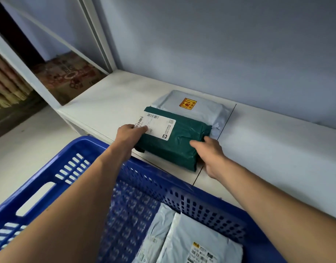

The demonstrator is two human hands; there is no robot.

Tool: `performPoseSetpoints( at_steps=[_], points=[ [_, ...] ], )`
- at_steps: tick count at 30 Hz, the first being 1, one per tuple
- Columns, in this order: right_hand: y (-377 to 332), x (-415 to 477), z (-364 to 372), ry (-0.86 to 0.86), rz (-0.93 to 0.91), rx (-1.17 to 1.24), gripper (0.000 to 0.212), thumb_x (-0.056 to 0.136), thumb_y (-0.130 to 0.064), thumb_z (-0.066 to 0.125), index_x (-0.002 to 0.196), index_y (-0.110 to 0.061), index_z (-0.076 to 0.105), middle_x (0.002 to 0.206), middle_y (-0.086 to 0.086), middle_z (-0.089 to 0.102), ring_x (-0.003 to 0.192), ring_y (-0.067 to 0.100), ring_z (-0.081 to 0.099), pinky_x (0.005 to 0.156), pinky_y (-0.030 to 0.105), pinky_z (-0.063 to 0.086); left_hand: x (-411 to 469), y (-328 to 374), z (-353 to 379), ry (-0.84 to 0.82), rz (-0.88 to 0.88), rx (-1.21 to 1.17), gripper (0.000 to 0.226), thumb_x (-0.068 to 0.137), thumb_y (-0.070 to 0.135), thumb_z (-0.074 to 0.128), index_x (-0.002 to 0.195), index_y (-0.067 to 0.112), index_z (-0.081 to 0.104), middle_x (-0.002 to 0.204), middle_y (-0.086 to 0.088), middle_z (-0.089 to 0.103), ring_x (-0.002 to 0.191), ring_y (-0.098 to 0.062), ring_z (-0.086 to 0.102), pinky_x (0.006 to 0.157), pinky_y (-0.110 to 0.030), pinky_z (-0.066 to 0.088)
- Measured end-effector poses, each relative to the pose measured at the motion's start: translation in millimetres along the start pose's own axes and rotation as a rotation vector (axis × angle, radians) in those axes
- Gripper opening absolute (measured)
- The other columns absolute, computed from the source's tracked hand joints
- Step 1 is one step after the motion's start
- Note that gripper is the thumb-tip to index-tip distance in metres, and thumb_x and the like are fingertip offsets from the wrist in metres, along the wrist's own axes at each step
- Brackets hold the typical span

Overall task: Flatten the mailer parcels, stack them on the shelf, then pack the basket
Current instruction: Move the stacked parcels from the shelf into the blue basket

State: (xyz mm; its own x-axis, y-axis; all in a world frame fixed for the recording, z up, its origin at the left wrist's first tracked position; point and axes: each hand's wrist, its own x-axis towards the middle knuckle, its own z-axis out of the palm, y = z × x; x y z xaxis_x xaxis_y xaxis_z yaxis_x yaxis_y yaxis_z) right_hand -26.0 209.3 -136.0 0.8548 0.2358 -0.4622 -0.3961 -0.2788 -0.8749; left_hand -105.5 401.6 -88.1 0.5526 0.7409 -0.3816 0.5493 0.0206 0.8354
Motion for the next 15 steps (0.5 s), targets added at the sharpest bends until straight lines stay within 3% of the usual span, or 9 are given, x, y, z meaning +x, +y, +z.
performPoseSetpoints(
  at_steps=[3, 6, 9, 12, 15],
  points=[
    [-18.3, -13.5, -5.2, -0.025, -0.058, 0.102, 0.027, 0.080, -0.026, 0.068, 0.108, -0.026, 0.067, 0.101, -0.001, 0.071, 0.089, 0.020, 0.069, 0.081, 0.037, 0.059, -19.0, 10.8, -12.1, -0.015, 0.020, -0.034, 0.024, 0.091, 0.022, 0.066, 0.107, 0.005, 0.060, 0.094, -0.010, 0.066, 0.069, -0.018, 0.063, 0.040, -0.020, 0.050],
    [-36.4, -34.7, -11.1, -0.047, -0.099, 0.152, 0.024, 0.082, -0.027, 0.068, 0.106, -0.027, 0.068, 0.099, -0.002, 0.072, 0.087, 0.019, 0.070, 0.079, 0.036, 0.060, -41.5, 17.4, -26.5, 0.007, 0.046, -0.085, 0.029, 0.090, 0.023, 0.067, 0.113, 0.007, 0.058, 0.092, -0.008, 0.065, 0.066, -0.018, 0.063, 0.045, -0.025, 0.053],
    [-43.8, -70.2, -19.4, -0.086, -0.110, 0.197, 0.018, 0.086, -0.025, 0.067, 0.104, -0.026, 0.068, 0.097, -0.003, 0.072, 0.085, 0.017, 0.069, 0.075, 0.032, 0.059, -72.2, 15.1, -44.8, 0.024, 0.034, -0.206, 0.034, 0.089, 0.023, 0.070, 0.116, 0.008, 0.055, 0.099, -0.009, 0.063, 0.078, -0.019, 0.063, 0.046, -0.027, 0.053],
    [-40.1, -101.8, -23.3, -0.129, -0.091, 0.206, 0.018, 0.088, -0.024, 0.066, 0.106, -0.026, 0.068, 0.096, -0.004, 0.072, 0.082, 0.013, 0.068, 0.068, 0.029, 0.056, -98.6, 7.6, -59.6, 0.060, 0.036, -0.317, 0.040, 0.087, 0.022, 0.072, 0.120, 0.012, 0.051, 0.106, -0.010, 0.061, 0.087, -0.020, 0.063, 0.056, -0.031, 0.056],
    [-30.7, -130.3, -21.9, -0.194, -0.021, 0.280, 0.011, 0.090, -0.020, 0.066, 0.098, -0.027, 0.069, 0.095, -0.002, 0.072, 0.082, 0.016, 0.069, 0.074, 0.037, 0.060, -123.8, -3.9, -74.4, 0.070, 0.012, -0.393, 0.043, 0.084, 0.021, 0.073, 0.118, 0.013, 0.049, 0.105, -0.010, 0.064, 0.091, -0.022, 0.066, 0.072, -0.037, 0.060]
  ],
)
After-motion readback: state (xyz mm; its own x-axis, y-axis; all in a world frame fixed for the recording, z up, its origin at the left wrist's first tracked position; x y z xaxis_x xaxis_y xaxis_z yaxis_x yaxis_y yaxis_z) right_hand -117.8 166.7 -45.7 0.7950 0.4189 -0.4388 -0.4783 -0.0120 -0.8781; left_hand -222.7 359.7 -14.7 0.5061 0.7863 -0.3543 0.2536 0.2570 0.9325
